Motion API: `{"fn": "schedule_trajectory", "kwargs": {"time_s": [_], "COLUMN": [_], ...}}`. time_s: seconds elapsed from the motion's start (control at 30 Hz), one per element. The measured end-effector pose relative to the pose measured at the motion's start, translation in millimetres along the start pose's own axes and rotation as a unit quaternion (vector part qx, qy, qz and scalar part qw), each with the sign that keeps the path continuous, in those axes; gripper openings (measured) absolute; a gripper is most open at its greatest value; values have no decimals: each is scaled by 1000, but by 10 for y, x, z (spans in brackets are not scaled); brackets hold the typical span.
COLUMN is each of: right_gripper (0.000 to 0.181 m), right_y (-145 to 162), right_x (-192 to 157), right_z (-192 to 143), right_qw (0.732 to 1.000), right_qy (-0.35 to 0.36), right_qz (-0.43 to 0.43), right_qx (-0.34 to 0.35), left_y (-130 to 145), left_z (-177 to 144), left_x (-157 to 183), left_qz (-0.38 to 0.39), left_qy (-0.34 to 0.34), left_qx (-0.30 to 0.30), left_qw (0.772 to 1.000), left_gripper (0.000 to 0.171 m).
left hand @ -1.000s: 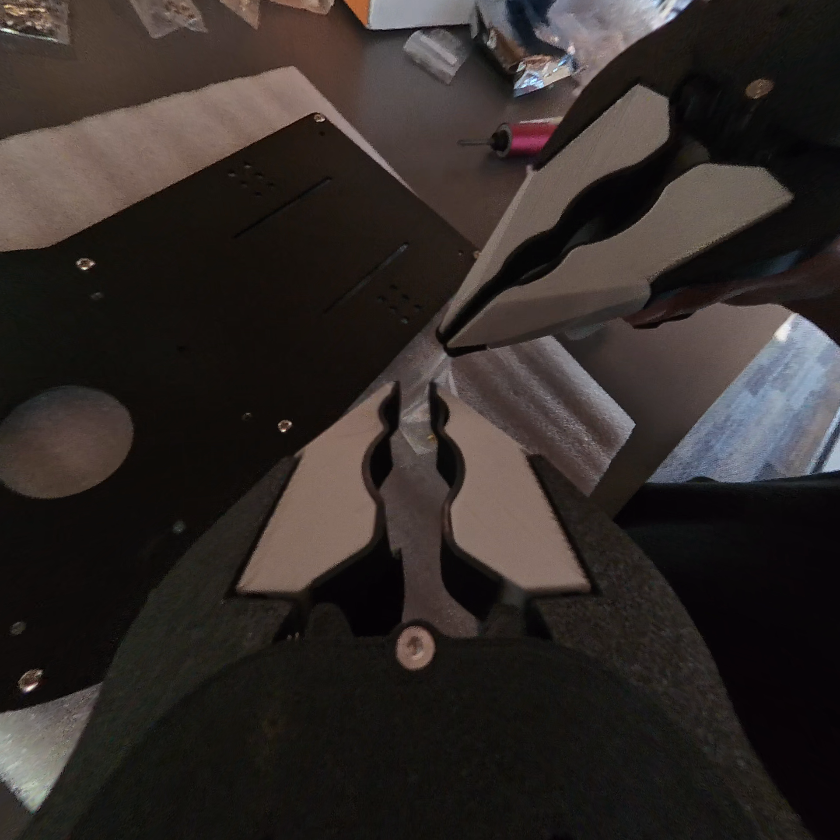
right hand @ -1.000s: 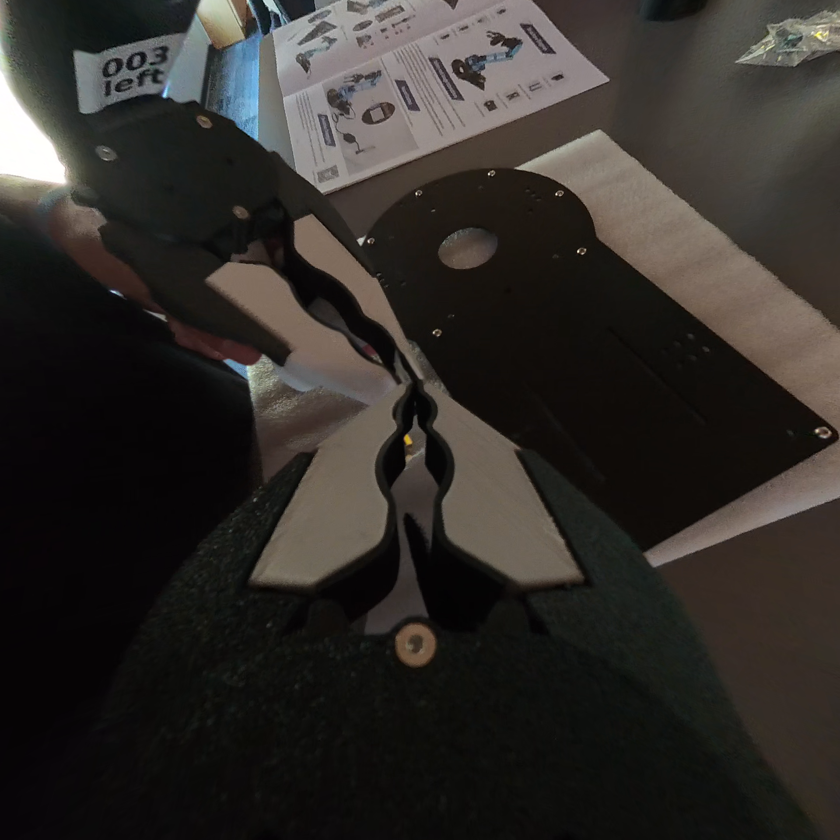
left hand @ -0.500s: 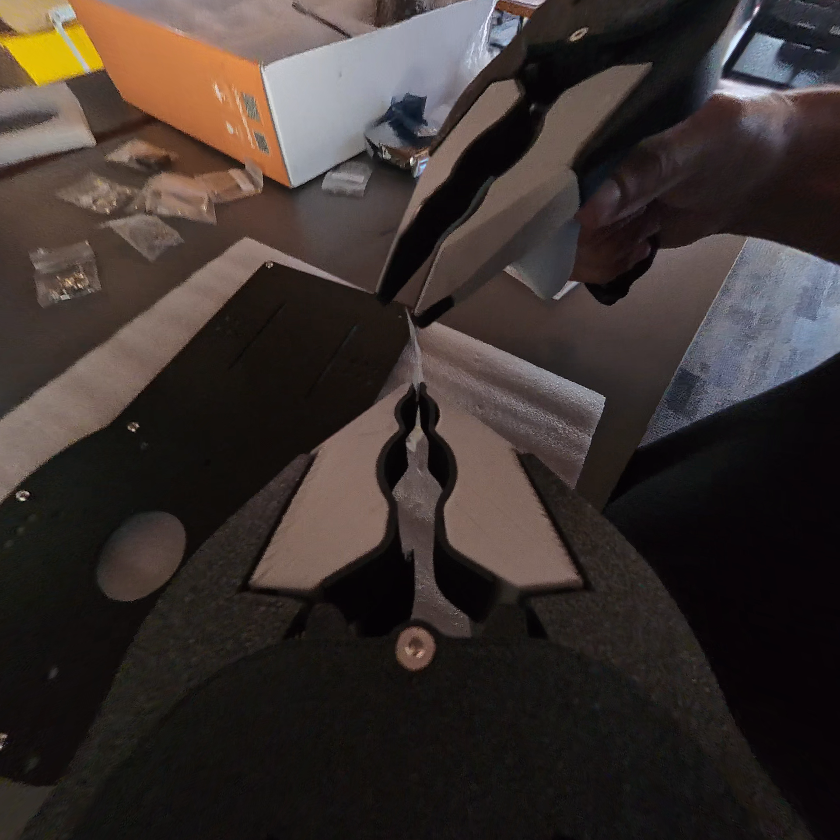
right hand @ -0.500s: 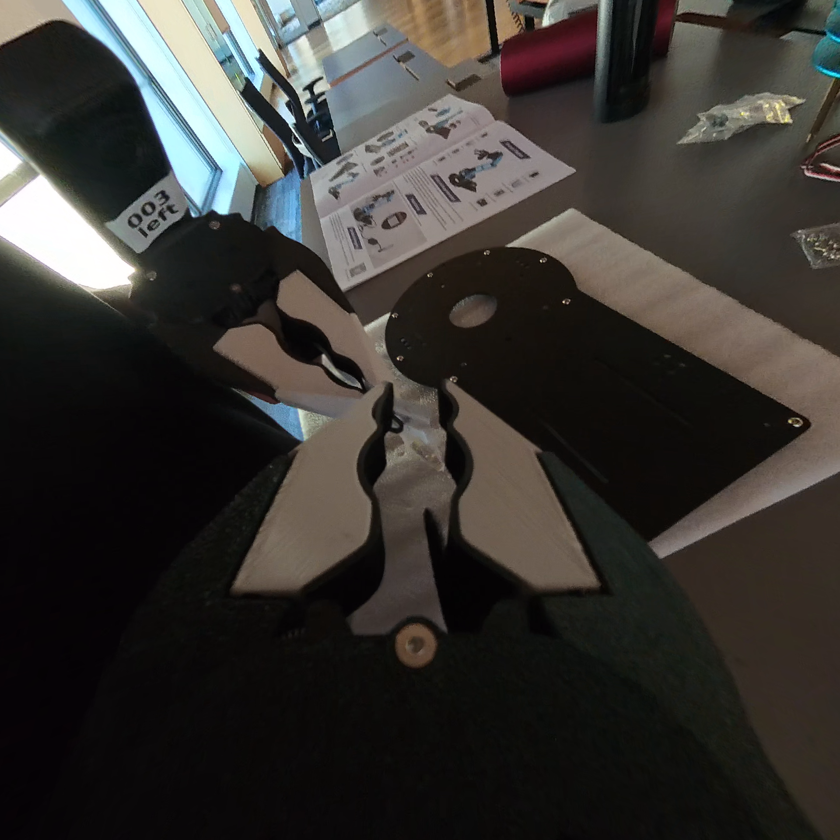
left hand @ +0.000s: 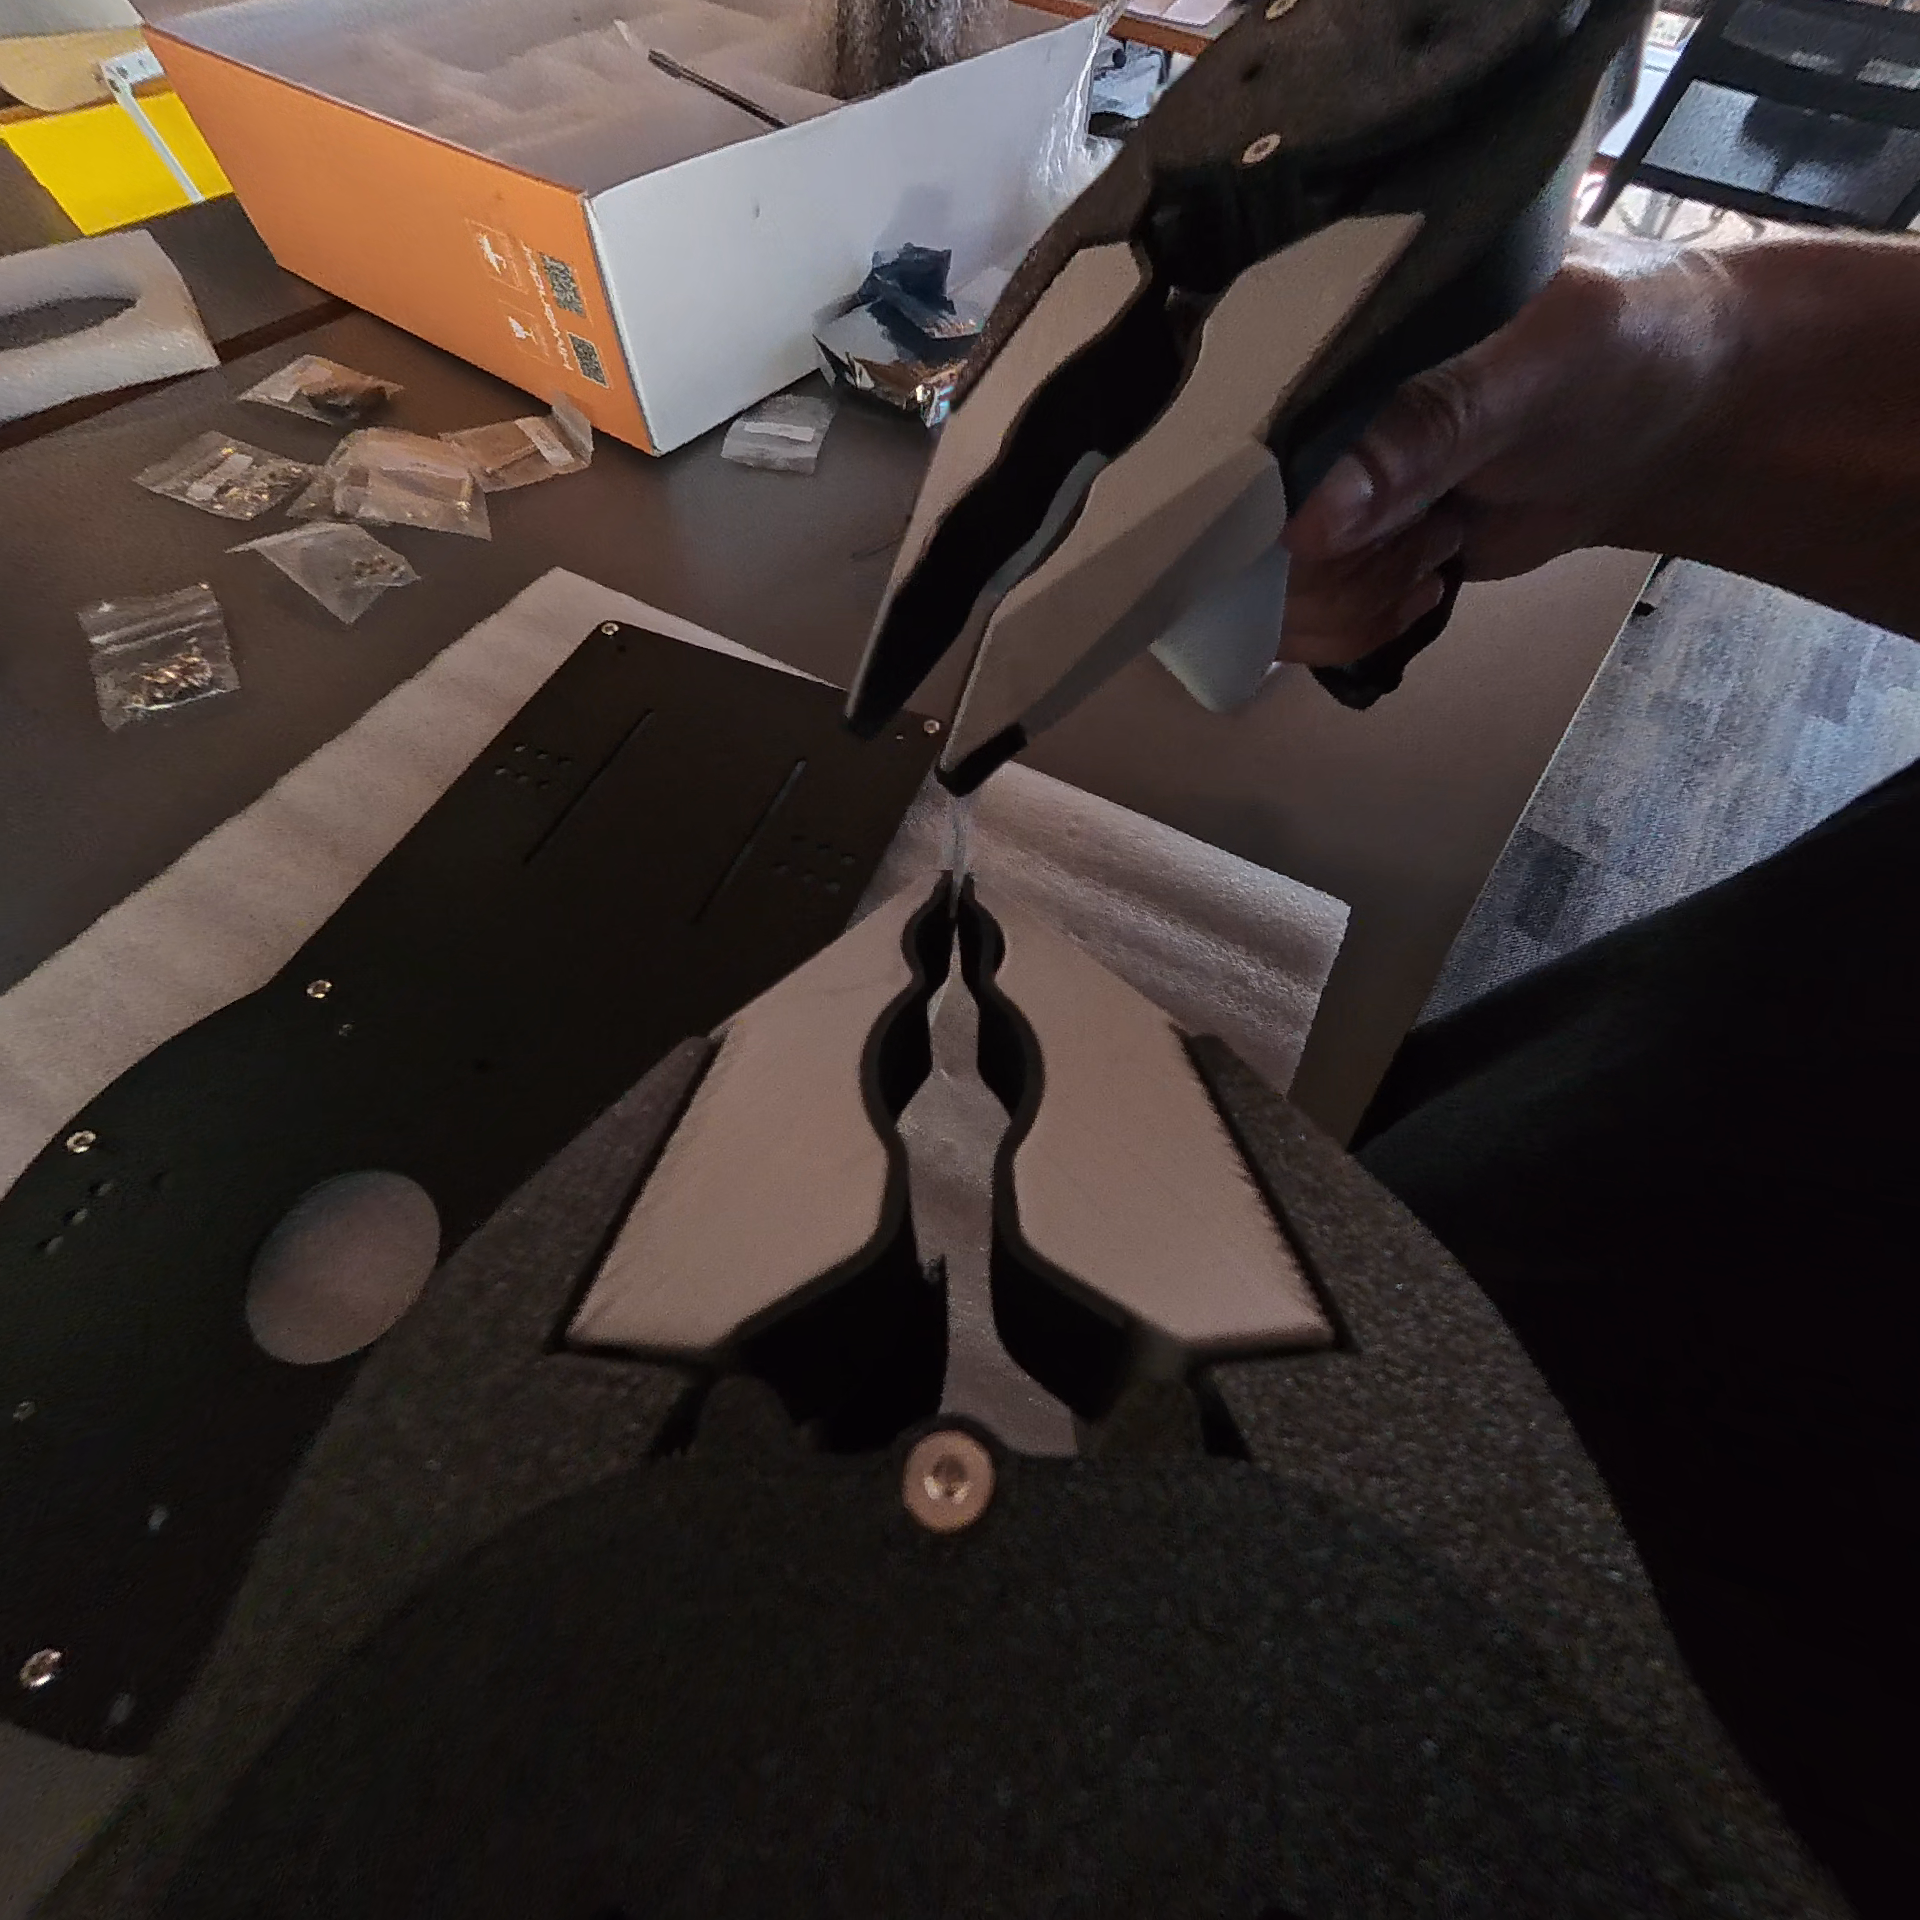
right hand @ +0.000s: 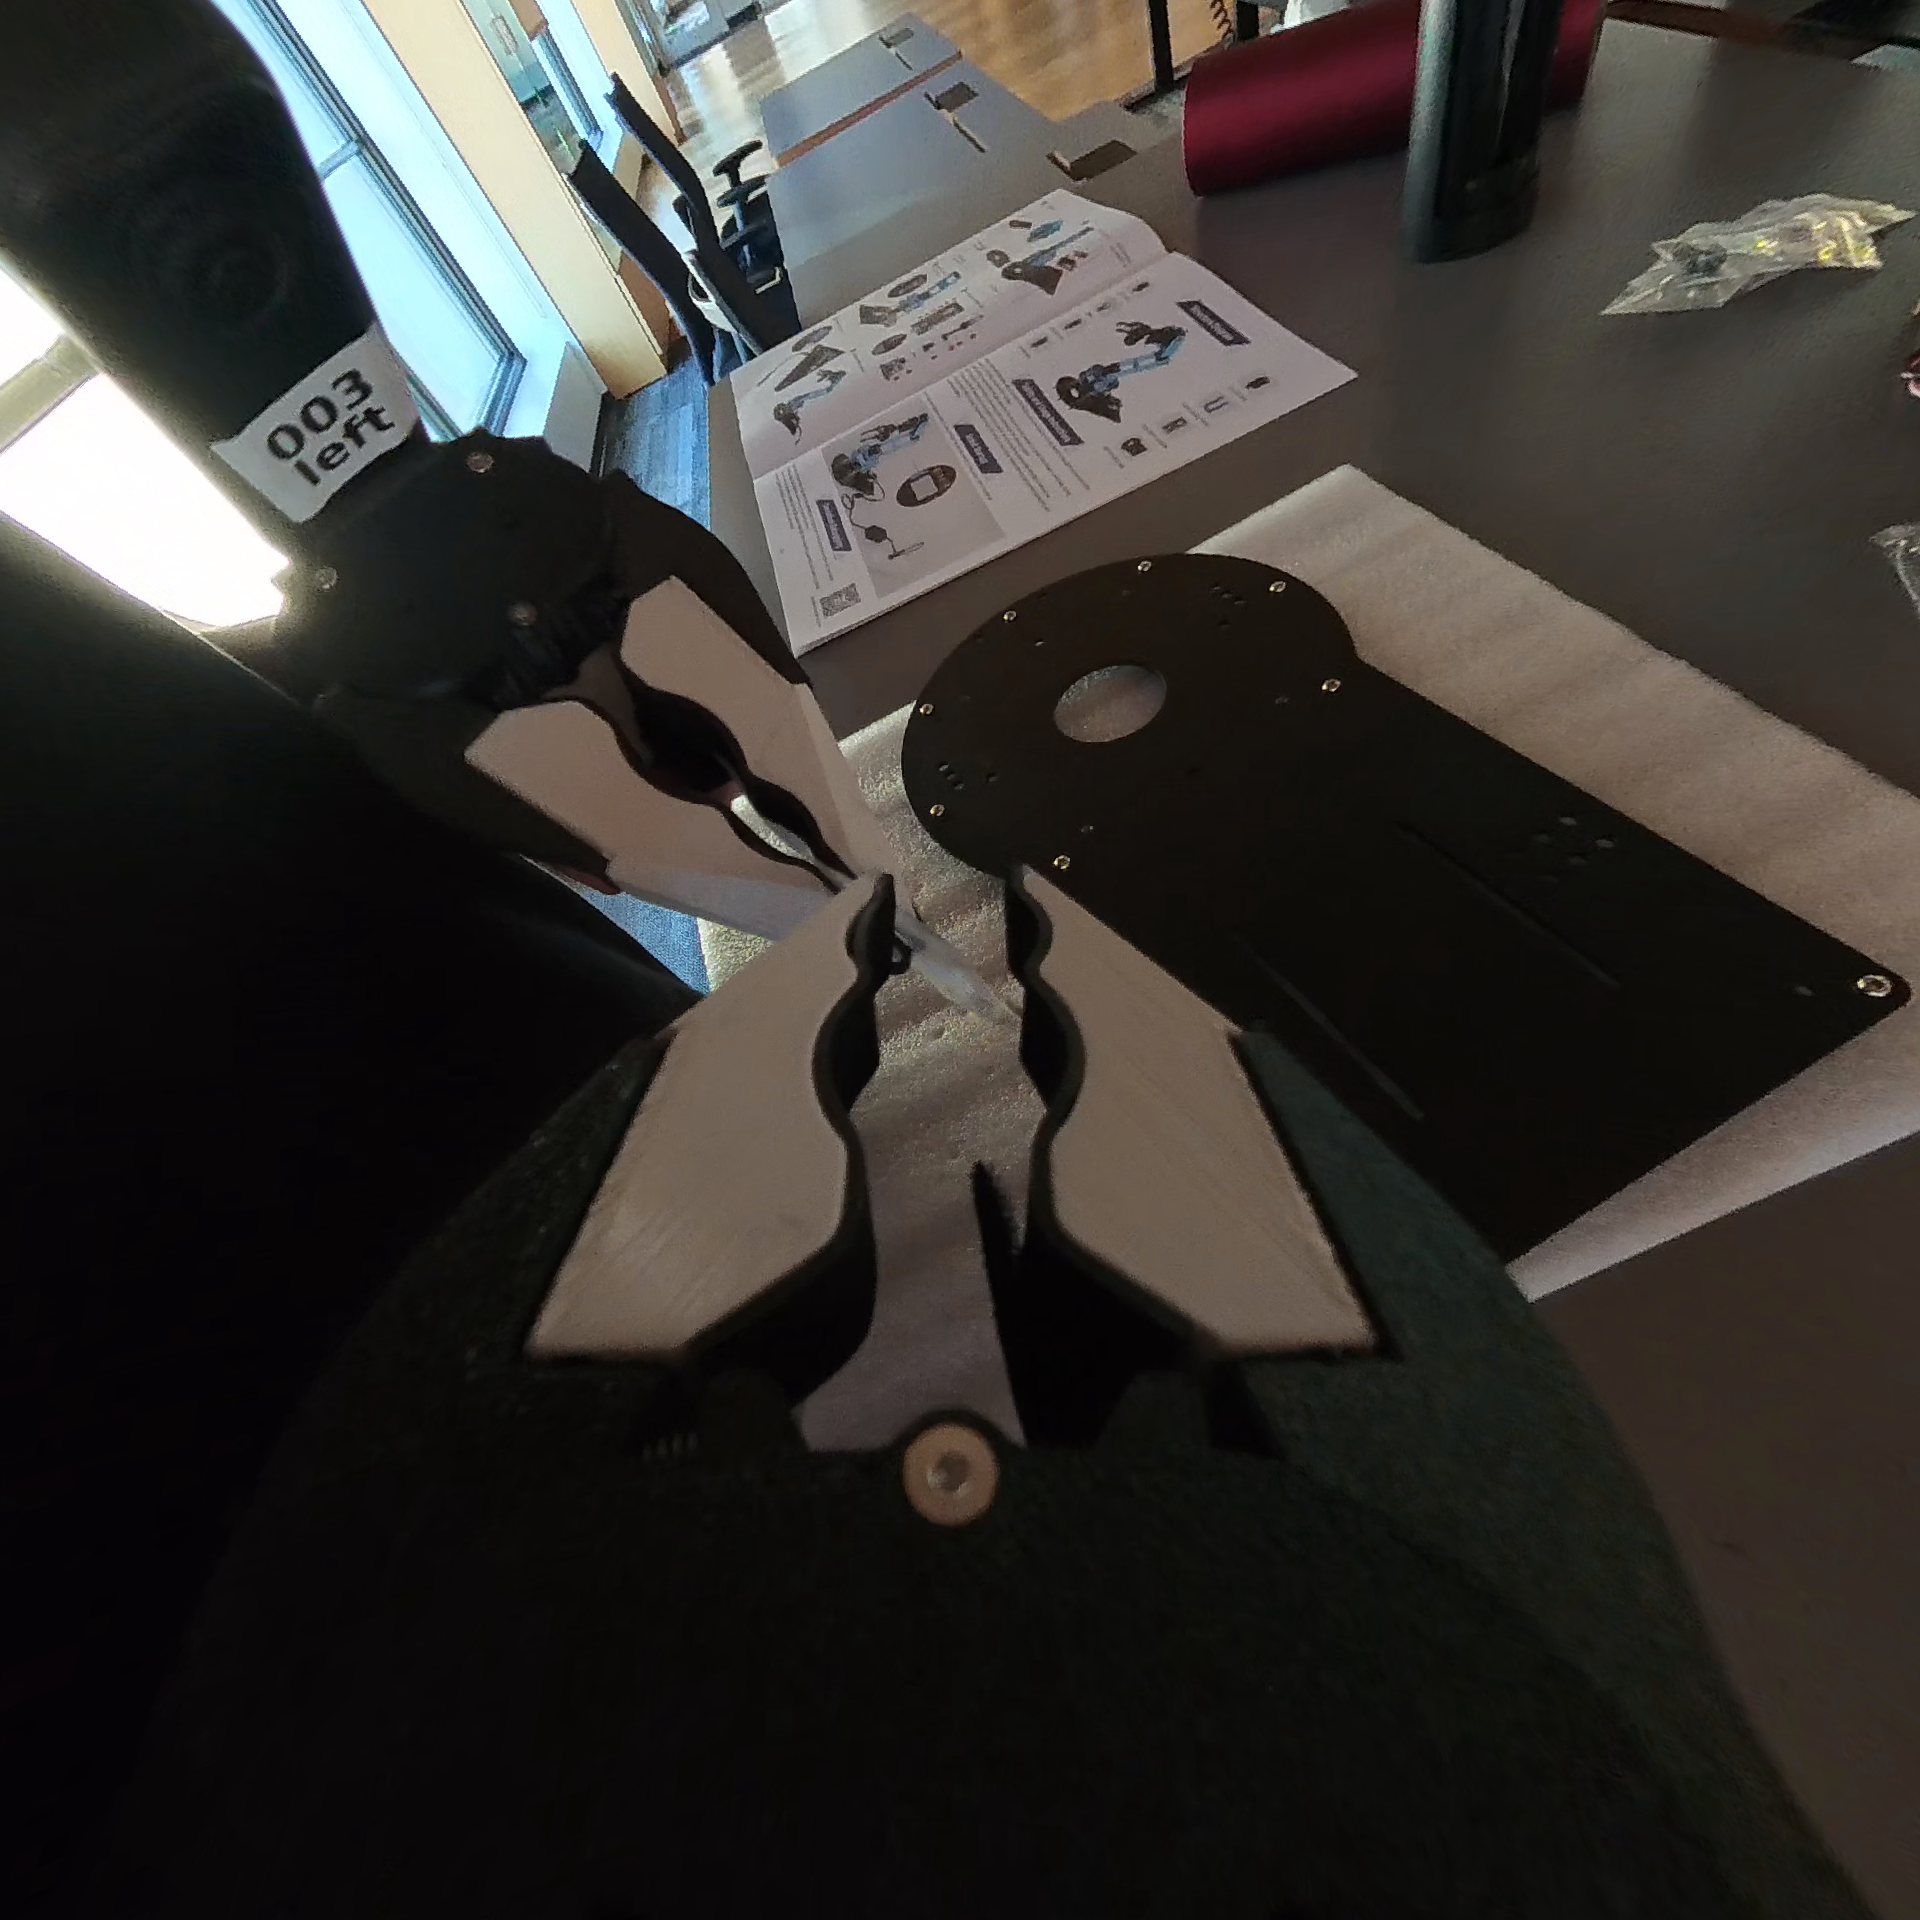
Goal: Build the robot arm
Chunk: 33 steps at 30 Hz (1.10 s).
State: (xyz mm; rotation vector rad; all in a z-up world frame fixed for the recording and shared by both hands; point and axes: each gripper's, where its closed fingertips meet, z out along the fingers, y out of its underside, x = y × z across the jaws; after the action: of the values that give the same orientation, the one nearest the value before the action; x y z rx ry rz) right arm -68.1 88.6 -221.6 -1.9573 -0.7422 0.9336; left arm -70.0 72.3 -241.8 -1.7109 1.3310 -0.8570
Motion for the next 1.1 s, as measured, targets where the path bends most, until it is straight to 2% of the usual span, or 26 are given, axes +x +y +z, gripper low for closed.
{"fn": "schedule_trajectory", "kwargs": {"time_s": [0.37,0.9,1.1], "right_gripper": [21,21,21], "right_y": [-21,41,-17], "right_x": [-27,-58,-65], "right_z": [17,30,-12], "right_qw": [1000,1000,1000], "right_qy": [-2,10,2], "right_qz": [-6,-23,-11], "right_qx": [5,-14,0], "left_y": [-16,-37,-15], "left_z": [-48,-83,-88], "left_x": [42,140,121], "left_qz": [-39,-24,-18], "left_qy": [25,39,32], "left_qx": [5,6,1], "left_qw": [999,999,999], "left_gripper": [0,0,0]}}
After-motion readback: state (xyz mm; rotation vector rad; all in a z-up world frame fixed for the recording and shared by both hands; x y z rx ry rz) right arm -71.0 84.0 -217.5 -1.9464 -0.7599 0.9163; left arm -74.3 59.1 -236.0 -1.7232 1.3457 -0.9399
